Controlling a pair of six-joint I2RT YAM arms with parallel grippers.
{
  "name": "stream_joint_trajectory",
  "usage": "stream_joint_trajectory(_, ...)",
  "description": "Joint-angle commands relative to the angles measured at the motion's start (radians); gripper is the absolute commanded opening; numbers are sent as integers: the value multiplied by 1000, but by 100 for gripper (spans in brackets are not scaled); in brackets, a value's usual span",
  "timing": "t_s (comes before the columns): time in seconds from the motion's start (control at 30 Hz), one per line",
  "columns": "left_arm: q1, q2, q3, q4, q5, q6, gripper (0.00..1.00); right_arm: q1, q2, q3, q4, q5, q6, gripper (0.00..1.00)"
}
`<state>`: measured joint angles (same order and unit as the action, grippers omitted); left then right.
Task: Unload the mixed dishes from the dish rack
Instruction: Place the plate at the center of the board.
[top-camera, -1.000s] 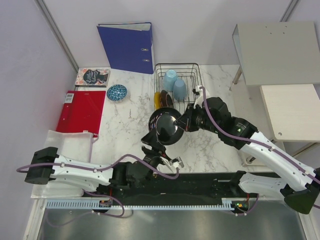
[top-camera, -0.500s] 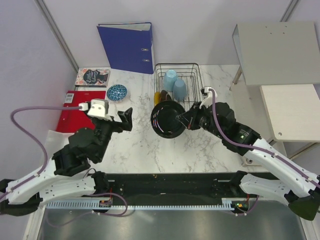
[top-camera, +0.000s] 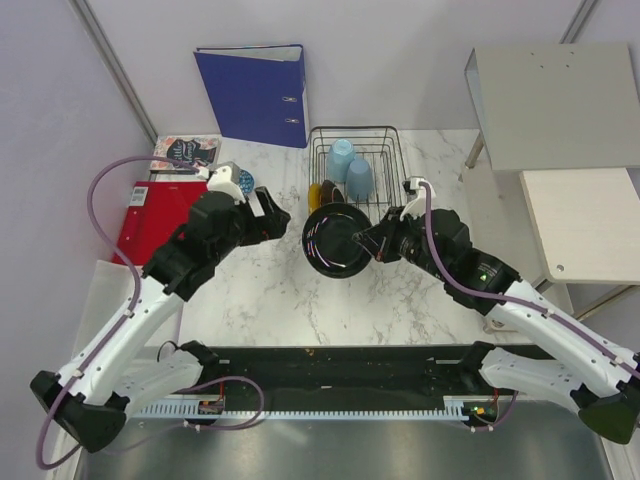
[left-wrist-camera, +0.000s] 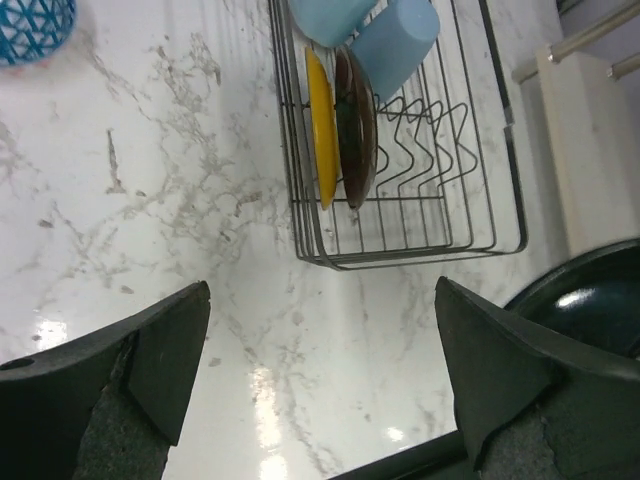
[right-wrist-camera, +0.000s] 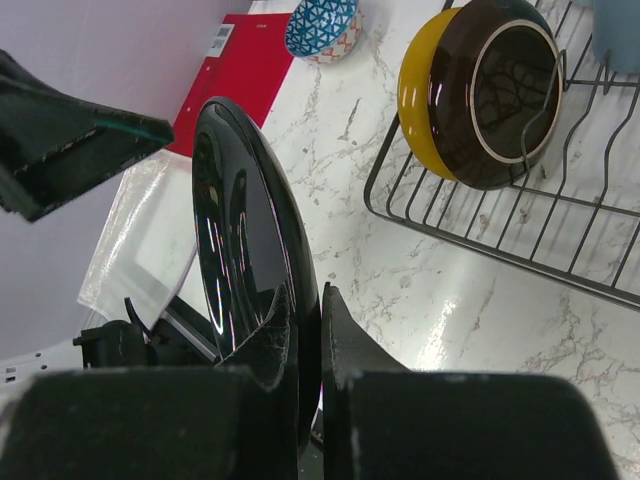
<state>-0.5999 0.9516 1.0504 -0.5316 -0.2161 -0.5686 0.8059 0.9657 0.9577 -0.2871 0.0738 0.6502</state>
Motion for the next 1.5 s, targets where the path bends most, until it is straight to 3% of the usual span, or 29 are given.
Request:
stream_joint_trajectory(0.0,176,-13,-35,77,314,-232,99,1,-22,-13,72,-18,-15,0)
stream_joint_trajectory(0.03,242,-11,-49,87,383,-276,99,1,-19,-19,74,-29,-15,0)
stream_joint_trajectory(0.13,301,-11,-75,72,362,-303,99,3,-1,-57,107,-116,-9,0)
stream_joint_trajectory(0.33,319,-60,-82,27,223,-286,99,1,48,-161,172,-267,45,0)
stream_joint_trajectory(0.57,327,-82,-99,13,179,-260,99,3,117,-324,250,-345,114,0)
stream_joint_trajectory(1.27,328,-103,-190,12,184,-231,99,-1,432,-349,210,-161,66,0)
stream_joint_trajectory(1.3,328,-103,-194,13,187,-231,99,-1,429,-350,207,-155,66,3)
stream_joint_trajectory(1.4,328,-99,-199,13,188,-228,99,-1,403,-350,180,-132,59,25)
stream_joint_trajectory(1.43,328,-97,-198,13,192,-228,99,-1,381,-346,157,-123,57,40)
stream_joint_trajectory(1.47,328,-94,-199,13,193,-228,99,1,369,-341,143,-112,49,47)
